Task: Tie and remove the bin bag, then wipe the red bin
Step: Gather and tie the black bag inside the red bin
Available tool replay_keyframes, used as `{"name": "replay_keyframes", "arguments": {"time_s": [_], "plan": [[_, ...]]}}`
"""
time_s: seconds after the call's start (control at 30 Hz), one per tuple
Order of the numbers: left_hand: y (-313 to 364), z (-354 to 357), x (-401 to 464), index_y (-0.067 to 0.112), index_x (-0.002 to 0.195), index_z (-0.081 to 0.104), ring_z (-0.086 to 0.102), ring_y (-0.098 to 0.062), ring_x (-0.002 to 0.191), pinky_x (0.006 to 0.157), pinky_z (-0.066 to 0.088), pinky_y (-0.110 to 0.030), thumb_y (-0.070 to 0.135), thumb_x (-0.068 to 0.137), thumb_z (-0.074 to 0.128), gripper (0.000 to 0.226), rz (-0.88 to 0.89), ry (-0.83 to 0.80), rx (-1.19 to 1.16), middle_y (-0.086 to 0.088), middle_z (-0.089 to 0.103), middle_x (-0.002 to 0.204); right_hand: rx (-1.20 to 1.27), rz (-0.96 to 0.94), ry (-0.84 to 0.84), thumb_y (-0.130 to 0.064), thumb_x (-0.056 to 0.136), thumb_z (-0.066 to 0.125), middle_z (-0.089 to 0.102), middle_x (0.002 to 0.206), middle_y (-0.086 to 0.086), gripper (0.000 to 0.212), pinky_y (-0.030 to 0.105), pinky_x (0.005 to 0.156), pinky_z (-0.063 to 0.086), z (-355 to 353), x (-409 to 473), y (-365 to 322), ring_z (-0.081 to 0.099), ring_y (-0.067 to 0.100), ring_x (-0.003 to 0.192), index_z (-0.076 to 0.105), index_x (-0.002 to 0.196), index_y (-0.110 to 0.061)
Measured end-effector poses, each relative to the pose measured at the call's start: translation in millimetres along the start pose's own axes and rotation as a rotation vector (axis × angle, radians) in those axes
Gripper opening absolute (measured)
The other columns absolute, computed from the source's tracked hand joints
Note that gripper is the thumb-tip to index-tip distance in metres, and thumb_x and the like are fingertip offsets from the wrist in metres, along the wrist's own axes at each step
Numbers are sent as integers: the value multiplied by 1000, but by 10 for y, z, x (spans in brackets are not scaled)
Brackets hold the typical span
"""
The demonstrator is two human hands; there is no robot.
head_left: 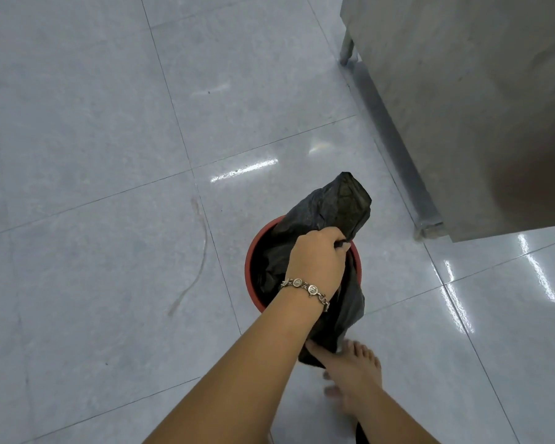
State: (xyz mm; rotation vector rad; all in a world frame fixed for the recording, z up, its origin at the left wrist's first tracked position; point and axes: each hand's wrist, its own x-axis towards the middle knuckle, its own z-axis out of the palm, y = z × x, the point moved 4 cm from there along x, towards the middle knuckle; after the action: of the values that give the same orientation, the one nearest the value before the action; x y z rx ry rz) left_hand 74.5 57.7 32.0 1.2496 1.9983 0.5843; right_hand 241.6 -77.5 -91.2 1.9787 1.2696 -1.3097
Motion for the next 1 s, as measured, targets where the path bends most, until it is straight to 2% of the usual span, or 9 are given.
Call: {"name": "replay_keyframes", "arguments": {"time_s": [0.13, 0.3, 0.37, 0.5, 0.67, 0.77, 0.83, 0.9, 1.0], "plan": [[-169, -137, 0, 14, 106, 67, 63, -22, 84, 74, 47, -22, 21, 89, 57, 21, -53, 101, -33, -8, 70, 95, 264, -60, -17, -27, 86, 59, 67, 103, 16, 28, 43, 89, 50, -321, -56, -419, 63, 35, 99, 63, 96, -1], [-387, -311, -4, 13, 96, 69, 54, -26, 111, 88, 49, -27, 18, 87, 60, 14, -67, 218, 131, -9, 50, 127, 106, -325, 354, -20, 85, 62, 55, 57, 8, 30, 30, 48, 31, -1504, -593, -861, 48, 24, 52, 59, 62, 0], [-377, -322, -43, 10, 93, 68, 43, -25, 127, 103, 42, -29, 15, 86, 60, 12, -34, 237, 58, -9, 40, 142, 257, -421, 409, -23, 87, 62, 49, 49, 5, 37, 30, 50, 32, -1806, -751, -1048, 44, 21, 49, 55, 58, 0], [-150, -222, -200, 11, 89, 66, 51, -6, 114, 97, 42, -21, 25, 89, 53, 19, 100, 134, -262, -2, 58, 126, 606, -536, 294, -22, 92, 56, 56, 81, 35, 35, 46, 63, 45, -1882, -753, -1598, 52, 34, 67, 56, 94, 13], [-155, -81, -339, 32, 128, 33, 59, -7, 104, 88, 54, -30, 35, 75, 70, 64, -46, 51, -618, 7, 53, 125, 491, -692, 72, -23, 92, 57, 68, 76, 3, 22, 33, 72, 56, -1590, -770, -1933, 65, 17, 76, 69, 77, -13], [-375, -109, -273, 41, 142, 1, 55, -1, 103, 86, 48, -19, 24, 67, 80, 111, -127, -33, -473, 24, 40, 123, 487, -799, -28, -25, 92, 58, 73, 95, -12, 16, 27, 87, 55, -1552, -765, -1711, 67, 2, 93, 72, 94, -30], [-451, -174, -214, 33, 143, 19, 54, -1, 102, 84, 44, -17, 18, 73, 75, 91, -136, -52, -325, 19, 51, 116, 485, -854, 5, -41, 84, 63, 65, 113, -27, 31, 25, 96, 50, -1530, -727, -1443, 58, -7, 107, 60, 114, -45], [-484, -257, -178, 25, 126, 52, 59, -7, 94, 83, 48, -20, 18, 79, 69, 51, -129, 17, -228, 8, 66, 106, 344, -857, 93, -68, 62, 70, 39, 131, -45, 79, 20, 101, 37, -1457, -677, -1148, 40, -14, 122, 28, 129, -62], [-421, -397, -201, 21, 109, 66, 57, -5, 86, 81, 48, -19, 18, 82, 65, 27, 0, 73, -146, 3, 70, 101, 86, -871, 114, -77, 37, 77, 6, 135, -54, 125, 36, 110, 21, -1325, -516, -983, 21, -12, 130, -5, 131, -68]]}}
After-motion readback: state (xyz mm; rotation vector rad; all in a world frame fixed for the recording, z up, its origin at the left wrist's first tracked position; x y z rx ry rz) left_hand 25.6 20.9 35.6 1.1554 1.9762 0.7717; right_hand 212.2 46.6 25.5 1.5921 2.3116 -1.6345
